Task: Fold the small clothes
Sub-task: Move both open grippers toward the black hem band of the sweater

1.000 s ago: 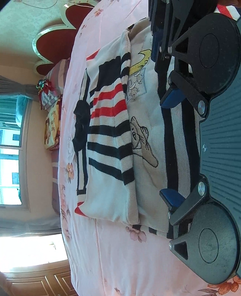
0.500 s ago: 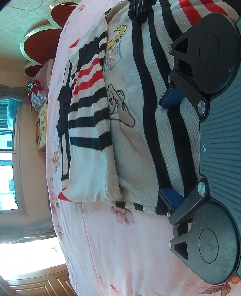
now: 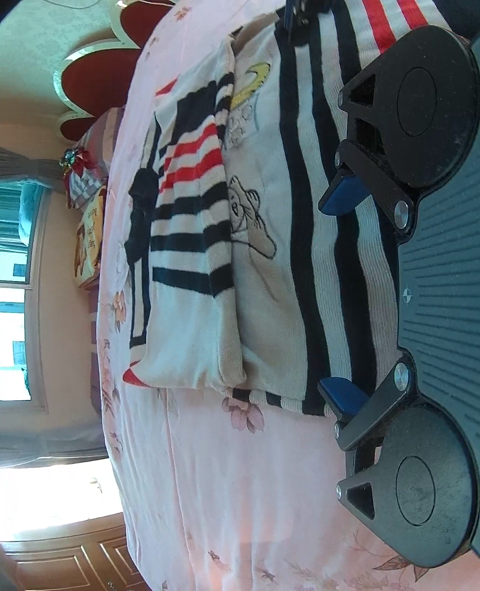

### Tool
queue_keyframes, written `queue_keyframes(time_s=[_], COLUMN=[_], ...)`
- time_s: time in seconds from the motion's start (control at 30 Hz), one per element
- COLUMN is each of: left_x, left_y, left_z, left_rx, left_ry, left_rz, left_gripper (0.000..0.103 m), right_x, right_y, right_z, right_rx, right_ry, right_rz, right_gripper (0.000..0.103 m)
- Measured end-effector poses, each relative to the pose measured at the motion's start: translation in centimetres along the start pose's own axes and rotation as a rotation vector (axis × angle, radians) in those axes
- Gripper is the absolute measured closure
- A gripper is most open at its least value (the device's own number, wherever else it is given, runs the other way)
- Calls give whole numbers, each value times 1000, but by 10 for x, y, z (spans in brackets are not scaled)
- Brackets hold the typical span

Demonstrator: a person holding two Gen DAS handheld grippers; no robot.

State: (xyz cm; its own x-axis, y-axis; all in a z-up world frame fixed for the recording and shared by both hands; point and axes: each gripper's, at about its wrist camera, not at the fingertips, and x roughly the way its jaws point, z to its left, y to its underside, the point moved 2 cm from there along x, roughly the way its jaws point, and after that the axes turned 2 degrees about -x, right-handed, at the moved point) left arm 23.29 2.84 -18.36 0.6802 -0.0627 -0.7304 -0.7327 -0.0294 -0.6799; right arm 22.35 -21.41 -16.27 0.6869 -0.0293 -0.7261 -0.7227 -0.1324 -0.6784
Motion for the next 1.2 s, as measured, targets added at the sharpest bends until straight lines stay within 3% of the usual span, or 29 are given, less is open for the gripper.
queue_keyframes(time_s=[0.17,0.33,0.5,0.67,0.97,1.03,1.2], left_x=[-8,-1,-14,-20,-29,-36,-53], left_y=[5,29,48,55,56,53,55], left_z=[-23,-35,-3,13,18,16,-4], left_rx=[18,121,105,97,59,32,44], left_ry=[29,1,3,-13,-47,-52,-1], left_rz=[-9,23,7,6,22,20,5], left_gripper=[9,9,7,5,4,5,5], right_x=[-9,-4,-9,-19,-25,-32,-46], right_y=[-2,12,34,49,54,48,38], right_z=[39,54,18,-26,-30,-24,5], right_rx=[-50,-106,-77,11,35,32,57], right_ry=[-103,-92,-7,58,119,78,-60], right_rz=[-1,30,47,53,59,42,20], right_gripper=[72,73,68,51,55,65,65])
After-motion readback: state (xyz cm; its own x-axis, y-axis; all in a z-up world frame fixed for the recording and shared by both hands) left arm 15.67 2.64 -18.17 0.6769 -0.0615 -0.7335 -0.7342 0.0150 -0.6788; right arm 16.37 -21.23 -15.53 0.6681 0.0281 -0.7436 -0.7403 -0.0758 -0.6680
